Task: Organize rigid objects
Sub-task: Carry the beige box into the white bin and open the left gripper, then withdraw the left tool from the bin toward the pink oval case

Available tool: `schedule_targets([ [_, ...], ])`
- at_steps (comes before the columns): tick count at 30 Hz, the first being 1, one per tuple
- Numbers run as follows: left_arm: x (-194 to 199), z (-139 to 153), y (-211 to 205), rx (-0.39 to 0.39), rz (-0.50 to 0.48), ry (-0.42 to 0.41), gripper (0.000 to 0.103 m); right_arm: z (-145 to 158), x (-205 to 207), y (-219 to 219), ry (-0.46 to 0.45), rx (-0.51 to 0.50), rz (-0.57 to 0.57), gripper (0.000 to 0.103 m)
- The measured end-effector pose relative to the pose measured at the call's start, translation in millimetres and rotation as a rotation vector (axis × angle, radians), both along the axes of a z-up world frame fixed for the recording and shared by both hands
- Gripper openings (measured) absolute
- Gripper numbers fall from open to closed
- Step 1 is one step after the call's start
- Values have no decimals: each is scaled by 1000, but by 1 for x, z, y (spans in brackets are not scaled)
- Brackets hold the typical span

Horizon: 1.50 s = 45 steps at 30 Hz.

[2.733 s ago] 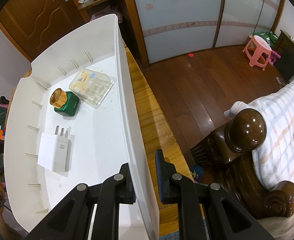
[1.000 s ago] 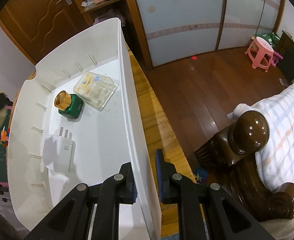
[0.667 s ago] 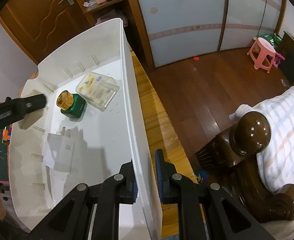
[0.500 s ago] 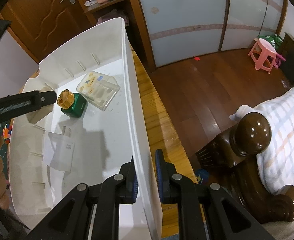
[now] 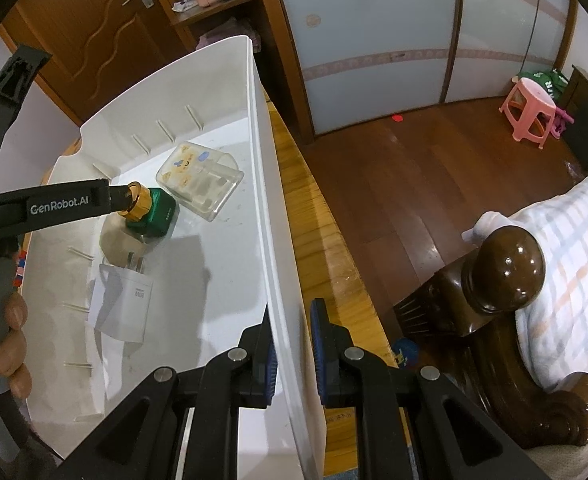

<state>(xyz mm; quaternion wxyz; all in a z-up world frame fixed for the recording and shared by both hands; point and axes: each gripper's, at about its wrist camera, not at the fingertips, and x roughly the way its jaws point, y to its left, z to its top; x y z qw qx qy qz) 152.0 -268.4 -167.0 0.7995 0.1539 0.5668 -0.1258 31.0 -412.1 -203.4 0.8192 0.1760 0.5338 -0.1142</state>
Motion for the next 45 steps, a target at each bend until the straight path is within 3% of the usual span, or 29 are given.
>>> schedule_targets([
  [25, -53, 45, 69, -53, -34, -64, 85, 3, -2, 0, 4, -31, -27, 14],
  [45, -67, 67, 191, -76, 129, -134, 85, 2, -2, -1, 24, -55, -44, 14],
])
